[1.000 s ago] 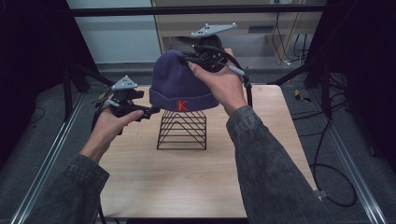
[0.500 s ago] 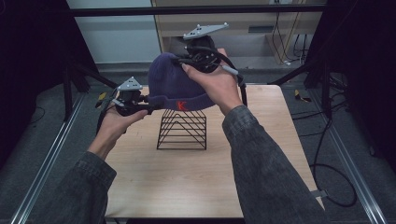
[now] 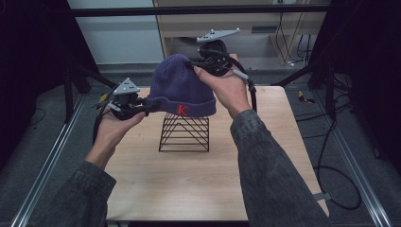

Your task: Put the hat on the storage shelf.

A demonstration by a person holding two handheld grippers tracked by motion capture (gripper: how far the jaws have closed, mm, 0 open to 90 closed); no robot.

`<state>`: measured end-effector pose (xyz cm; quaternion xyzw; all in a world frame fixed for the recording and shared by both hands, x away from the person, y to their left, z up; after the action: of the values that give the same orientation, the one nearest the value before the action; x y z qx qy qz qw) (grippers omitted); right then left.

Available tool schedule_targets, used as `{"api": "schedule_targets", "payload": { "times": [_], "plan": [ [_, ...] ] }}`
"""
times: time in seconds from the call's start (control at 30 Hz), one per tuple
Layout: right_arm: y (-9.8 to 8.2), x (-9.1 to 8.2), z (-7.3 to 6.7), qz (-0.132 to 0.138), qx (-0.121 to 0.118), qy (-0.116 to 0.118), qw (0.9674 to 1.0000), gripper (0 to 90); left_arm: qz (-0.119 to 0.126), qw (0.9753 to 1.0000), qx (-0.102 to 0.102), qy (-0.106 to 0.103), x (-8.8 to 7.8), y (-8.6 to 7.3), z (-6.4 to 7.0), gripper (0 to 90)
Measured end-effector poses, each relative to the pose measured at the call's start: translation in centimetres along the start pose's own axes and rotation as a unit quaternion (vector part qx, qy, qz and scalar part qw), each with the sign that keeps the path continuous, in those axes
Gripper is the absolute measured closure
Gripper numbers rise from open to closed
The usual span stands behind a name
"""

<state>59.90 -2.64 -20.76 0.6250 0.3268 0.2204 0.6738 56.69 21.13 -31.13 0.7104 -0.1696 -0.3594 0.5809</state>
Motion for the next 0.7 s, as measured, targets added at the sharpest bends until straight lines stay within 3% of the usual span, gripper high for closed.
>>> {"api": "schedule_targets", "payload": {
  "times": [0.13,0.33,0.7],
  "plan": [
    [-0.8,0.5,0.4,-0.013,0.001,-0.008,0.9999,81.0,-0.01,0.9999,0.005,0.002,0.4,-0.3,0.2,67.6],
    [-2.7,0.9,1.0,-0.031,0.007,-0.017,0.9993,80.8,-0.021,0.9998,-0.007,0.001,1.1,-1.6,0.1,67.5],
    [-4.3,1.3,1.0,-0.048,0.007,-0.011,0.9988,80.5,-0.037,0.9992,-0.014,0.003,1.6,-3.2,0.1,67.3]
  ]
}}
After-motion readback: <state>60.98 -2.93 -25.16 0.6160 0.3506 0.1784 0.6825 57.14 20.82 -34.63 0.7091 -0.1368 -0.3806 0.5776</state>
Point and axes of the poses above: each handheld gripper's, and its own axes: x roughly forward along the jaws, y roughly out of its top, z roughly to its right, the point moved 3 cm from there along x, roughly forward along the jaws, and after that the axes turned 12 degrees about z, right-handed, at the moved point
